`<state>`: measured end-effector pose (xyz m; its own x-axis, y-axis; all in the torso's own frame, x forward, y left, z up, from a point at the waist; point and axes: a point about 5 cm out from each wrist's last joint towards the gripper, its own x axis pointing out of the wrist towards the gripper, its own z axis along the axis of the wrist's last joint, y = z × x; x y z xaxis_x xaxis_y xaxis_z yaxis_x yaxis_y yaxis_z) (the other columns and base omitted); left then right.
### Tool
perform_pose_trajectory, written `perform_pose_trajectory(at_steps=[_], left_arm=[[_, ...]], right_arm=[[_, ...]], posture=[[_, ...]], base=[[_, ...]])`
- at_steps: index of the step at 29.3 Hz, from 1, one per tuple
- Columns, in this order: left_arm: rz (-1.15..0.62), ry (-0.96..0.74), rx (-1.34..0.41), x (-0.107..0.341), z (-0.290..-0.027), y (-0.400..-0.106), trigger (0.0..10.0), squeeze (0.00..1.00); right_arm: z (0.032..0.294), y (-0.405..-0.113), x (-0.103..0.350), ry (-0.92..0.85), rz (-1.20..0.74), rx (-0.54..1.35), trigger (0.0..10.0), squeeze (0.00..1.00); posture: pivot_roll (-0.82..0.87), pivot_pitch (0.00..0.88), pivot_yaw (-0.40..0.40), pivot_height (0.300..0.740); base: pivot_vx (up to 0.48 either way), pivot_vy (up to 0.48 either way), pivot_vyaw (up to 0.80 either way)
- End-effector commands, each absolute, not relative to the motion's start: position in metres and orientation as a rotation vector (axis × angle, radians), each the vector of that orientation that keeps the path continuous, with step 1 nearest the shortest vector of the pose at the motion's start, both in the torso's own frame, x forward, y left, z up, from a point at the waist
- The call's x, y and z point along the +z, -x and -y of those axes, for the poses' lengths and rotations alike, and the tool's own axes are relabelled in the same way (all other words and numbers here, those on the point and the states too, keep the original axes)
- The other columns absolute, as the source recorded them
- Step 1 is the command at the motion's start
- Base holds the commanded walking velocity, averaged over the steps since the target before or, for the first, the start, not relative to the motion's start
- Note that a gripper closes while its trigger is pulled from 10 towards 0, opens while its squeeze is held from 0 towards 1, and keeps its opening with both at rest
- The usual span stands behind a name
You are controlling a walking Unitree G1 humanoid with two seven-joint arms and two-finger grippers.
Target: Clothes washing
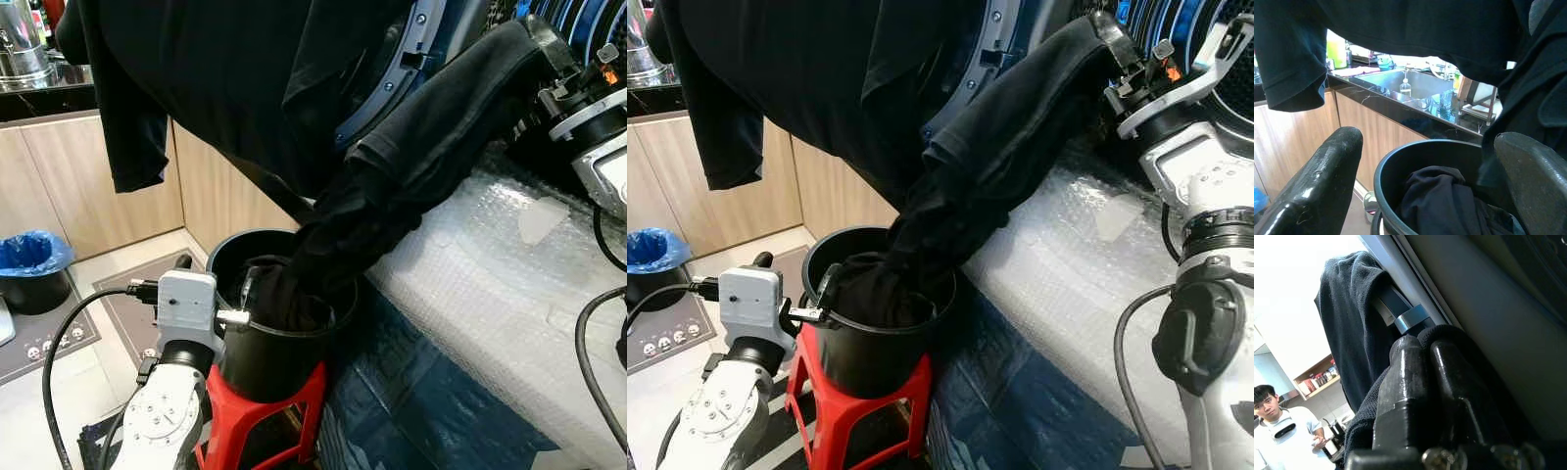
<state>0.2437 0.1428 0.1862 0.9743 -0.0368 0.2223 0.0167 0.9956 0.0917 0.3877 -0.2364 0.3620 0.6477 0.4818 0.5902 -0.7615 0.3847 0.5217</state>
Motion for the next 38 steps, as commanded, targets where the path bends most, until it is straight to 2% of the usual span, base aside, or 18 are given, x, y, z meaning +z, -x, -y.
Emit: perform_pose_trajectory(at_steps=[1,2,3,4,5,8,13,15,19,22,28,34,38], left_arm=[[0.217,-0.079,-0.053,0.184,-0.138,-0.243,10.0,0.0],[0.217,-0.079,-0.053,0.184,-0.138,-0.243,10.0,0.0],[0.209,-0.074,-0.062,0.183,-0.136,-0.243,10.0,0.0],[0.206,-0.071,-0.064,0.182,-0.136,-0.242,10.0,0.0],[0.206,-0.071,-0.064,0.182,-0.136,-0.242,10.0,0.0],[0.199,-0.066,-0.066,0.18,-0.134,-0.24,10.0,0.0],[0.194,-0.056,-0.058,0.179,-0.133,-0.239,10.0,0.0],[0.187,-0.049,-0.05,0.177,-0.132,-0.236,10.0,0.0],[0.181,-0.045,-0.04,0.174,-0.132,-0.233,10.0,0.0],[0.179,-0.042,-0.024,0.173,-0.132,-0.23,10.0,0.0],[0.177,-0.039,-0.019,0.172,-0.133,-0.229,10.0,0.0],[0.183,-0.038,-0.019,0.173,-0.132,-0.229,10.0,0.0],[0.181,-0.036,-0.013,0.173,-0.132,-0.228,10.0,0.0]], right_arm=[[0.257,-0.382,0.403,-0.879,0.508,0.641,10.0,0.0],[0.257,-0.382,0.403,-0.879,0.508,0.641,10.0,0.0],[0.273,-0.381,0.424,-0.971,0.557,0.394,10.0,0.0],[0.278,-0.38,0.429,-1.016,0.566,0.315,10.0,0.0],[0.278,-0.38,0.429,-1.016,0.566,0.315,10.0,0.0],[0.294,-0.376,0.437,-1.098,0.586,0.126,10.0,0.0],[0.31,-0.367,0.445,-1.152,0.629,-0.016,10.0,0.0],[0.322,-0.36,0.449,-1.2,0.653,-0.136,10.0,0.0],[0.338,-0.348,0.454,-1.169,0.713,-0.293,10.0,0.0],[0.348,-0.336,0.465,-1.184,0.804,-0.339,10.0,0.0],[0.349,-0.328,0.475,-1.169,0.878,-0.375,10.0,0.0],[0.333,-0.327,0.492,-1.157,0.97,-0.316,10.0,0.0],[0.314,-0.339,0.489,-1.077,0.931,-0.294,10.0,0.0]], posture=[[0.12,0.0,-0.136,0.74],[0.12,0.0,-0.136,0.74],[0.12,0.0,-0.14,0.74],[0.12,0.0,-0.14,0.74],[0.12,0.0,-0.14,0.74],[0.12,0.0,-0.151,0.74],[0.13,0.0,-0.166,0.74],[0.14,0.0,-0.178,0.74],[0.16,0.0,-0.192,0.74],[0.17,0.0,-0.198,0.74],[0.19,0.0,-0.205,0.74],[0.2,0.0,-0.206,0.74],[0.2,0.0,-0.205,0.74]], base=[[0.0,0.0,0.0],[0.0,0.0,0.0],[0.0,0.0,0.0],[0.0,0.0,0.0],[0.0,0.0,0.0],[0.0,0.0,0.0],[0.0,0.0,0.0],[0.0,0.0,0.0],[0.0,0.0,0.0],[0.0,0.0,0.0],[0.0,0.0,0.0],[0.0,0.0,0.0],[0.0,0.0,0.0]])
